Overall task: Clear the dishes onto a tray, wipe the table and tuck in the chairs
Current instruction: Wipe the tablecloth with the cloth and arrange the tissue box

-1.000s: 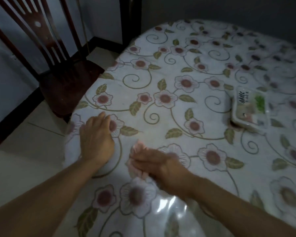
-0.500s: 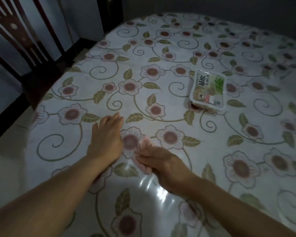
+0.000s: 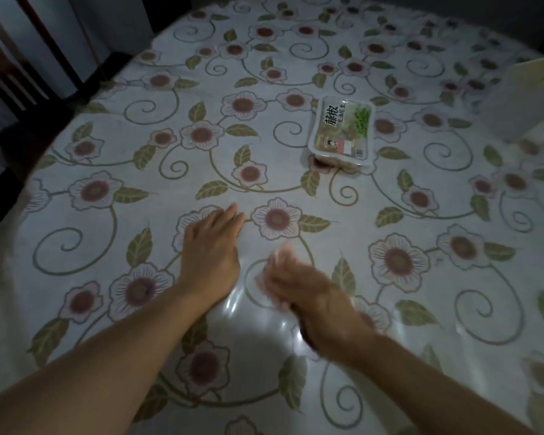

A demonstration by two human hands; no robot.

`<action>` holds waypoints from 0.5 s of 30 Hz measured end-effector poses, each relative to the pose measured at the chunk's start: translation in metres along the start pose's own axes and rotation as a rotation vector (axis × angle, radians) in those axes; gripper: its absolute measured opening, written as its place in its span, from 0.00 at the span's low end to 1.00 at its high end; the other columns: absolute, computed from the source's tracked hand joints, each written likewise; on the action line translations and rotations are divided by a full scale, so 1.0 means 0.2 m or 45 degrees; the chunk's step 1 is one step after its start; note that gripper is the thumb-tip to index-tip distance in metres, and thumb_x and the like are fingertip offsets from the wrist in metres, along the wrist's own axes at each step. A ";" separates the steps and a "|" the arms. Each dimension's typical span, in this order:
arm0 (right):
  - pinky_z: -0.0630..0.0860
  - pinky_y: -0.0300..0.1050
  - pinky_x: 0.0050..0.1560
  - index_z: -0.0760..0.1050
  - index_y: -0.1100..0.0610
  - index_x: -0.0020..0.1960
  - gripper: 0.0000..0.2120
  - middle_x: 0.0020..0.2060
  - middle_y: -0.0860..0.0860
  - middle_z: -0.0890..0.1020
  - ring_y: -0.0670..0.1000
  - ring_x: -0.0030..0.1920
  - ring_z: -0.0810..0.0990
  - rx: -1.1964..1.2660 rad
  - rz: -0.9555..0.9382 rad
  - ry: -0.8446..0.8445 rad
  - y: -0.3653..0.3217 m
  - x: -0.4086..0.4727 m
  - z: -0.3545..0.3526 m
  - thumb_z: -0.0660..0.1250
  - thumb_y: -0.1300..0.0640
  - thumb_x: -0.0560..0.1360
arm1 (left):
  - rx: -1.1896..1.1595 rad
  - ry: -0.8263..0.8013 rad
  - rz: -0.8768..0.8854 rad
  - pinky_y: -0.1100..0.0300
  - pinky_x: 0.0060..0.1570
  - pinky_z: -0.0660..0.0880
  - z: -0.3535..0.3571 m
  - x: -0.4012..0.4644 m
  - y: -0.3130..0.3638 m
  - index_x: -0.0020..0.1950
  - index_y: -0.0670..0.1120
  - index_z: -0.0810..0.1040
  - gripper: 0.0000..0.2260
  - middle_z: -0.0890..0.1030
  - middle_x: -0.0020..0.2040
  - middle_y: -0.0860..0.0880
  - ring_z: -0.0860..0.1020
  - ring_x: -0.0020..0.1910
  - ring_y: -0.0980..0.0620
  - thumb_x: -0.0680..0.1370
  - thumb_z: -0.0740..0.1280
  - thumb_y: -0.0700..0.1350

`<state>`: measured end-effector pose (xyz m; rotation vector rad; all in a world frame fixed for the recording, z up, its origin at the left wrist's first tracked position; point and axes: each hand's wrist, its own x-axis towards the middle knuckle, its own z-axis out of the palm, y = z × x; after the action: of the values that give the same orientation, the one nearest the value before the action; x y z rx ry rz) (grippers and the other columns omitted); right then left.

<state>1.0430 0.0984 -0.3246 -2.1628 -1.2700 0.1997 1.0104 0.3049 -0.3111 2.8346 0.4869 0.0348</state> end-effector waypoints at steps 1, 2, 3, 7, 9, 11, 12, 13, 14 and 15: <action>0.66 0.47 0.70 0.73 0.55 0.67 0.23 0.68 0.49 0.72 0.48 0.70 0.69 0.008 -0.134 -0.072 -0.02 -0.06 0.00 0.65 0.67 0.74 | 0.015 -0.005 0.016 0.50 0.70 0.53 -0.01 -0.01 0.02 0.74 0.50 0.60 0.24 0.59 0.76 0.52 0.55 0.74 0.51 0.78 0.57 0.40; 0.67 0.47 0.70 0.73 0.54 0.67 0.23 0.68 0.48 0.72 0.47 0.70 0.68 0.014 -0.180 -0.136 -0.02 -0.09 -0.02 0.65 0.67 0.73 | 0.038 -0.006 0.057 0.49 0.69 0.54 -0.03 -0.03 0.05 0.73 0.50 0.62 0.24 0.60 0.75 0.52 0.57 0.74 0.51 0.78 0.58 0.40; 0.68 0.48 0.69 0.73 0.53 0.67 0.23 0.68 0.48 0.73 0.47 0.70 0.69 0.003 -0.144 -0.165 0.02 -0.09 -0.06 0.65 0.66 0.73 | 0.066 -0.010 0.110 0.48 0.69 0.56 -0.03 -0.05 0.07 0.72 0.50 0.63 0.23 0.62 0.74 0.53 0.58 0.73 0.51 0.77 0.59 0.40; 0.75 0.53 0.61 0.74 0.48 0.66 0.17 0.60 0.55 0.79 0.54 0.57 0.79 -0.212 0.396 0.114 0.27 0.04 -0.32 0.63 0.57 0.78 | 0.047 -0.084 0.179 0.45 0.73 0.48 0.02 -0.17 0.09 0.75 0.51 0.58 0.25 0.58 0.76 0.55 0.55 0.74 0.53 0.78 0.57 0.41; 0.70 0.44 0.63 0.73 0.55 0.66 0.18 0.63 0.55 0.77 0.55 0.61 0.76 -0.271 0.503 0.265 0.30 0.08 -0.34 0.61 0.64 0.78 | 0.007 -0.090 0.177 0.45 0.73 0.46 0.03 -0.18 0.08 0.76 0.51 0.56 0.26 0.56 0.77 0.55 0.53 0.75 0.53 0.78 0.57 0.40; 0.67 0.28 0.59 0.76 0.56 0.63 0.14 0.57 0.51 0.80 0.42 0.56 0.77 -0.265 0.501 0.344 0.18 0.05 -0.24 0.57 0.62 0.80 | -0.007 -0.106 0.188 0.45 0.73 0.46 0.04 -0.17 0.07 0.76 0.51 0.55 0.26 0.54 0.77 0.56 0.52 0.75 0.54 0.79 0.56 0.41; 0.66 0.23 0.56 0.77 0.55 0.60 0.13 0.55 0.46 0.81 0.37 0.55 0.76 -0.214 0.462 0.335 0.09 0.02 -0.15 0.57 0.62 0.81 | -0.012 -0.119 0.195 0.46 0.73 0.46 0.04 -0.16 0.07 0.76 0.51 0.55 0.26 0.53 0.77 0.56 0.51 0.75 0.54 0.79 0.56 0.41; 0.66 0.25 0.58 0.77 0.54 0.60 0.14 0.56 0.43 0.80 0.34 0.58 0.75 -0.168 0.403 0.300 -0.02 -0.02 -0.05 0.58 0.64 0.80 | -0.021 -0.136 0.204 0.46 0.73 0.46 0.03 -0.16 0.07 0.76 0.51 0.54 0.26 0.52 0.77 0.56 0.50 0.76 0.54 0.79 0.56 0.41; 0.67 0.33 0.64 0.77 0.55 0.61 0.17 0.61 0.45 0.78 0.38 0.63 0.72 -0.120 0.318 0.192 -0.13 -0.07 0.03 0.60 0.68 0.77 | -0.035 -0.150 0.214 0.46 0.73 0.46 0.02 -0.17 0.06 0.76 0.51 0.54 0.26 0.52 0.77 0.55 0.49 0.76 0.55 0.79 0.56 0.41; 0.69 0.42 0.67 0.77 0.57 0.63 0.20 0.65 0.49 0.76 0.45 0.67 0.71 -0.083 0.230 0.097 -0.20 -0.12 0.09 0.63 0.70 0.74 | -0.045 -0.155 0.229 0.46 0.73 0.48 0.01 -0.18 0.05 0.76 0.50 0.55 0.25 0.53 0.77 0.55 0.50 0.76 0.55 0.79 0.56 0.41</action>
<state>0.9929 0.1011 -0.3199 -2.3190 -1.0520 0.1495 0.9792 0.2830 -0.3090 2.8160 0.2029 -0.0928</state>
